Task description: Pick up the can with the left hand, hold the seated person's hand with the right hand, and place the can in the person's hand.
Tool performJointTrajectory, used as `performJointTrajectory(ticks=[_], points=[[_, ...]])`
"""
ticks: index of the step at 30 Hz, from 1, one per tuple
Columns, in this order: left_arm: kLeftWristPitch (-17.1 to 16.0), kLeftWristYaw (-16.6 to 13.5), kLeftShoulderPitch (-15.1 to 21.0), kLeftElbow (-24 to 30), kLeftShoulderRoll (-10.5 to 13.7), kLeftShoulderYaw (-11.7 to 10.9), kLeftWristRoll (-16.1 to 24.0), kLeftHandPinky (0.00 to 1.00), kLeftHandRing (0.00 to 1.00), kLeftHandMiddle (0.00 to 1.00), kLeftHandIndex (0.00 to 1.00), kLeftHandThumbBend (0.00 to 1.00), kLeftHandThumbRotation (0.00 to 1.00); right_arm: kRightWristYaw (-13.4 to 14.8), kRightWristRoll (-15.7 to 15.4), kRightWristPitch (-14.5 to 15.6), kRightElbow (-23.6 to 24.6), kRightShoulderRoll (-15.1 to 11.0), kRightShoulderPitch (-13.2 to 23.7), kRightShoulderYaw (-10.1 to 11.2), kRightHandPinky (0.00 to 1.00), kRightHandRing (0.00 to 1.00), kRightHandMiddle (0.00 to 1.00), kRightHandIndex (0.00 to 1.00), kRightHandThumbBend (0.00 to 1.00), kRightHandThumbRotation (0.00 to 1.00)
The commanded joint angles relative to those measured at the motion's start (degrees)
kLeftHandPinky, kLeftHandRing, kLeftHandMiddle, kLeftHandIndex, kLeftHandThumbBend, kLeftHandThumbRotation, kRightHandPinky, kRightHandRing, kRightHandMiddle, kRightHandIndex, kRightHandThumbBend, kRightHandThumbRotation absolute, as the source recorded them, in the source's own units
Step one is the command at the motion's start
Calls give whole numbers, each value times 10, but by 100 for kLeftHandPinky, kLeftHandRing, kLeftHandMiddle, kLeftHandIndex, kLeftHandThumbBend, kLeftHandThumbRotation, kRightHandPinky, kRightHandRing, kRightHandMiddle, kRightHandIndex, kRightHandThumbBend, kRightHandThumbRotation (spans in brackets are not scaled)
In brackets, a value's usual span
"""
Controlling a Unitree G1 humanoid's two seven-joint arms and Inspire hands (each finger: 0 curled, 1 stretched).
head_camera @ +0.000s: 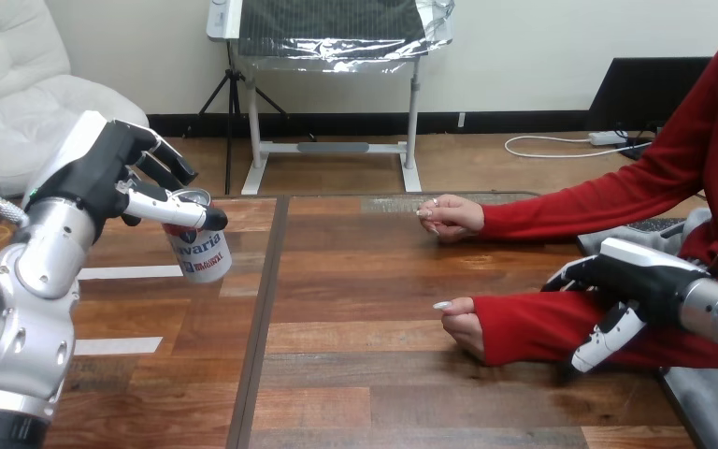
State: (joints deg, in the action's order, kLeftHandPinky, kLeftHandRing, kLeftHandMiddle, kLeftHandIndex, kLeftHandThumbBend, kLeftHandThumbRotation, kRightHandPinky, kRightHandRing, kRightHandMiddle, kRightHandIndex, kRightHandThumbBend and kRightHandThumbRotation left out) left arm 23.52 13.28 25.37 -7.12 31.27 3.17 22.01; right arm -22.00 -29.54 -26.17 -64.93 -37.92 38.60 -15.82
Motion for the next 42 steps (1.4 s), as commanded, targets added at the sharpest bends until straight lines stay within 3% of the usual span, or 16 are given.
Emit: performJointTrajectory(ticks=[1,17,29,42], points=[[-10,-4,54,20,16,-12,4,28,33,41,44,76,0,21,-1,-8,22,3,22,-5,64,69,73,74,100,11],[-2,-1,54,23,13,-15,0,28,34,42,45,75,0,46,-23,-1,20,13,24,-32,55,59,64,66,93,10],[-3,-1,53,28,15,-13,1,28,34,42,45,75,0,80,-26,-12,16,22,19,-40,37,44,52,57,90,11],[-6,-2,51,31,15,-14,1,28,33,41,45,75,0,107,-34,-20,13,24,17,-50,28,35,44,49,82,12]])
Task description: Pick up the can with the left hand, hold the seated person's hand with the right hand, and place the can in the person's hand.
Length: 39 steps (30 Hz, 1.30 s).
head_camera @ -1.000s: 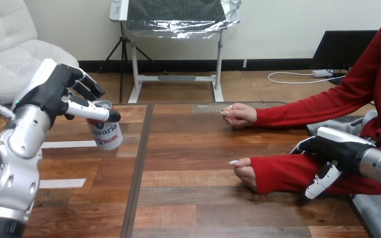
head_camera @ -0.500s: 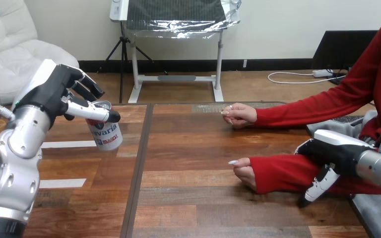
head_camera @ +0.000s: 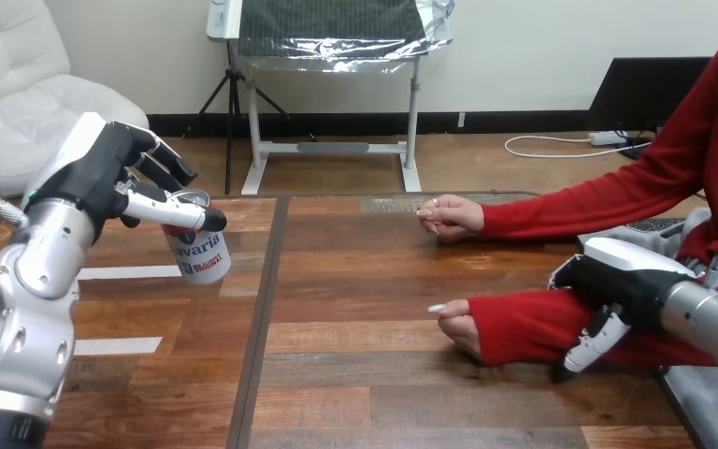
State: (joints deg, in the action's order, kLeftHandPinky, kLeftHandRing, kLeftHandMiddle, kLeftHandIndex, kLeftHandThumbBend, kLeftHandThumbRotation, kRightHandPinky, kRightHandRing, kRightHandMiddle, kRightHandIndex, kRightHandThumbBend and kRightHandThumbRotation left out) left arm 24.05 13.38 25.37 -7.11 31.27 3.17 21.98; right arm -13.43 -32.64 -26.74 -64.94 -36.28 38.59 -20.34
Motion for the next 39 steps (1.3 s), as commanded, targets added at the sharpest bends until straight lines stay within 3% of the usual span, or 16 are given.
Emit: performJointTrajectory(ticks=[1,15,39], points=[[-12,-3,51,31,15,-14,1,28,33,41,45,76,0,25,-4,-16,13,8,17,-6,28,35,43,48,81,12],[-9,-1,50,34,15,-16,-2,28,34,41,45,75,0,67,-13,-37,-1,11,16,-9,26,30,37,37,68,21],[-9,2,52,32,14,-15,-1,29,34,42,45,75,0,97,3,-58,-12,14,11,-1,25,28,33,32,62,14]])
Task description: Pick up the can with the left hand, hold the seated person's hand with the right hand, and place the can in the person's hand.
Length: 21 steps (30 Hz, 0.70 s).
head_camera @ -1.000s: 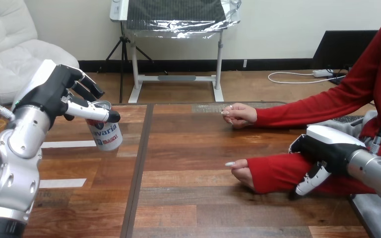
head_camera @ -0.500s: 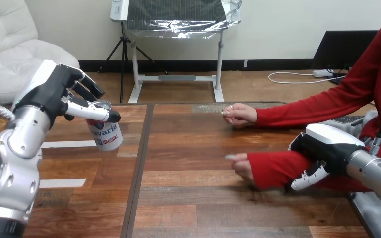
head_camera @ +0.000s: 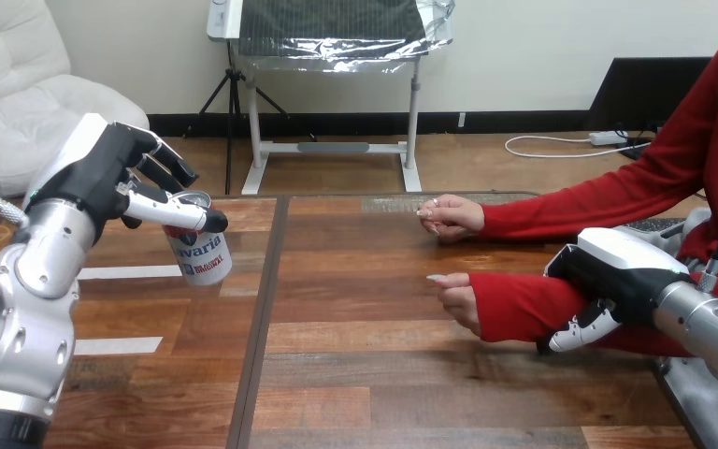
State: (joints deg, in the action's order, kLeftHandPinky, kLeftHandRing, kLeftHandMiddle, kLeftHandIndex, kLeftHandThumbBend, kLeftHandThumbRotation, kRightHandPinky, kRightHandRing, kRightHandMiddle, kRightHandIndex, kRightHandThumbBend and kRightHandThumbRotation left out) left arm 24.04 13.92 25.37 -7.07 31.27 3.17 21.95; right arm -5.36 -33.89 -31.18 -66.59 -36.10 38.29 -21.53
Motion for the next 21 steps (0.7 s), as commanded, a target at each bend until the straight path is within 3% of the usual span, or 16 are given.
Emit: performJointTrajectory(ticks=[1,21], points=[[-9,-3,52,32,14,-15,-1,29,34,42,45,75,0,16,16,-14,4,13,14,11,25,28,33,32,62,14],[-11,-3,55,29,14,-14,0,29,34,42,45,75,0,20,33,-29,1,14,12,22,22,25,30,31,61,17]])
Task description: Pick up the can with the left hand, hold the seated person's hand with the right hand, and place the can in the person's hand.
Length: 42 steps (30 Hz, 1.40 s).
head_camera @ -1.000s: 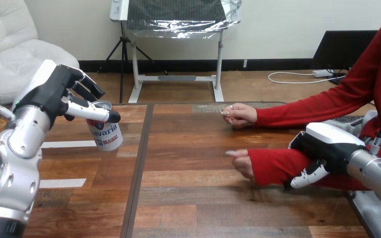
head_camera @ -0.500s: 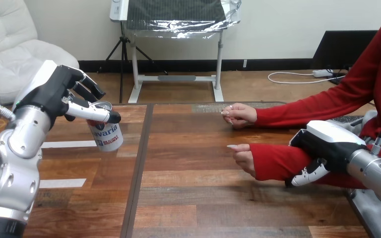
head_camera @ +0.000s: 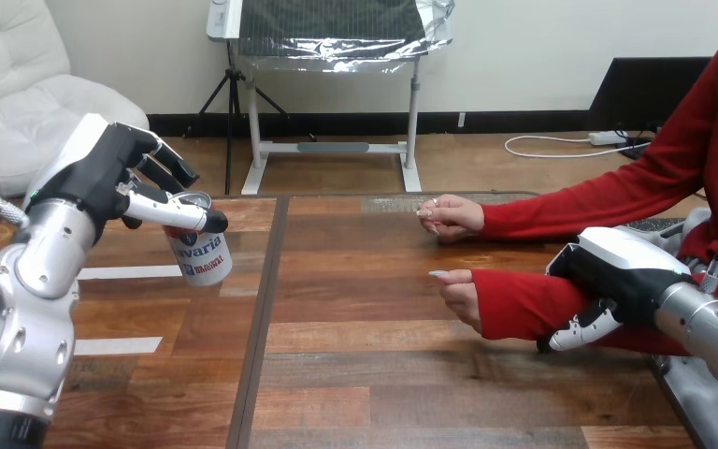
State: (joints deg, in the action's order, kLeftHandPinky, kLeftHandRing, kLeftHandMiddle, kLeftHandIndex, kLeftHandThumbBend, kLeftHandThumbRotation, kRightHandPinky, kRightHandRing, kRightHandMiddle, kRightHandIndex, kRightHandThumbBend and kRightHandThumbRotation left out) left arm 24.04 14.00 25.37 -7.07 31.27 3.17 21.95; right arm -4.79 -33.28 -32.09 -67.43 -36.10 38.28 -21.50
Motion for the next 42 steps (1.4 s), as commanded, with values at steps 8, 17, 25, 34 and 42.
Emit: performJointTrajectory(ticks=[8,17,25,34,42], points=[[-13,0,57,31,14,-14,-1,29,34,42,45,74,0,11,42,-32,13,11,15,29,21,24,30,30,60,15],[-17,1,60,32,13,-14,-2,28,34,42,45,74,0,2,58,-36,23,7,21,39,18,22,28,29,57,22],[-22,0,62,30,13,-13,-3,28,33,41,44,74,0,5,64,-42,30,2,27,42,18,22,28,29,56,25],[-22,3,65,29,11,-13,-6,28,33,41,44,74,0,8,70,-59,33,0,36,49,19,22,28,30,57,27],[-18,4,70,30,7,-9,-7,27,33,41,44,74,0,6,74,-75,36,1,43,49,17,20,26,27,57,34]])
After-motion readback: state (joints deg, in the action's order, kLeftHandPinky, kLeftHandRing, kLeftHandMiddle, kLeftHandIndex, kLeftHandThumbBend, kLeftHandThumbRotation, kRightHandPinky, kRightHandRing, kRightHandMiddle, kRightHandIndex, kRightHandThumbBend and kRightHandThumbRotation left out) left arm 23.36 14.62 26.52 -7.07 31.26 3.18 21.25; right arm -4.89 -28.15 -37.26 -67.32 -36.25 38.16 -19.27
